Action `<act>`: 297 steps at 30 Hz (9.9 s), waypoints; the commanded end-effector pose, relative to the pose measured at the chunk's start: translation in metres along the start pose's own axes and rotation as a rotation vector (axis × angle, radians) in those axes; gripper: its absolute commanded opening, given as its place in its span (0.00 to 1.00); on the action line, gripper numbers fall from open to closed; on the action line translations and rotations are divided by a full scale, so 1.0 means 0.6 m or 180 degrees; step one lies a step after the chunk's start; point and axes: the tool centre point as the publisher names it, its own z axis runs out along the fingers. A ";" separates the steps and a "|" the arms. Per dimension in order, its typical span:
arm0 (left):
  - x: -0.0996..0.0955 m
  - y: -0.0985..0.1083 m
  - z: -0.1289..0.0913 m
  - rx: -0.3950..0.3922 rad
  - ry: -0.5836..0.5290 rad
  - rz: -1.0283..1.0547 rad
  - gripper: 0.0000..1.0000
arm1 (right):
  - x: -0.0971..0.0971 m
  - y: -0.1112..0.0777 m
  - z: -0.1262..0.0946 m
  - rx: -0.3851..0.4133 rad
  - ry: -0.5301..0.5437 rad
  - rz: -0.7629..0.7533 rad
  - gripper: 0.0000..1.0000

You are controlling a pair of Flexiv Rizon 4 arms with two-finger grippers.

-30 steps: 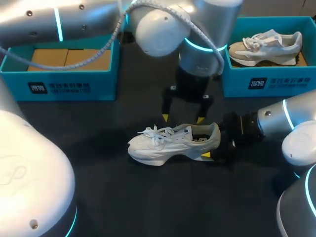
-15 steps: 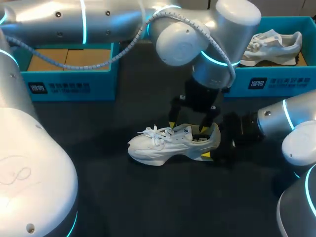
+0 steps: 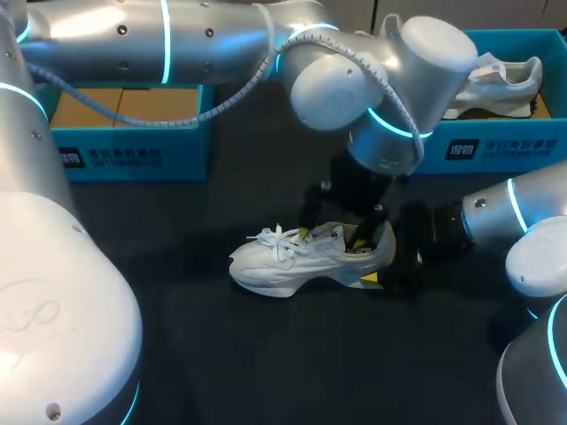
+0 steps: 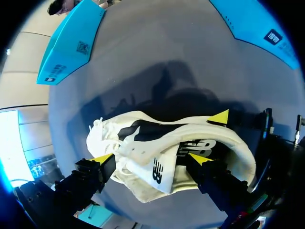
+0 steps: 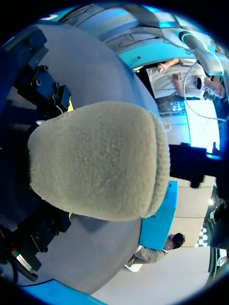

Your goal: Take the shoe out of the shoebox, open the shoe tongue, remove and reinsert the insole, then place the shoe into the shoebox

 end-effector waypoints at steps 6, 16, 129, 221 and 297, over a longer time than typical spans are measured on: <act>-0.003 -0.001 0.018 0.0041 -0.0082 0.0001 1.00 | -0.004 -0.001 0.012 0.0025 -0.0001 0.0004 0.00; -0.050 0.002 0.017 0.0017 -0.0188 0.0076 1.00 | -0.004 -0.001 0.012 0.0025 -0.0001 0.0004 0.00; -0.282 -0.007 0.054 0.0274 -0.0085 0.0397 1.00 | -0.004 -0.001 0.012 0.0025 -0.0001 0.0004 0.00; -0.046 0.004 -0.140 0.0526 0.1686 0.5317 0.00 | -0.004 -0.001 0.012 0.0025 -0.0001 0.0004 0.00; 0.033 0.012 0.026 0.0570 0.1660 0.5625 0.00 | -0.004 -0.001 0.012 0.0025 -0.0001 0.0004 0.00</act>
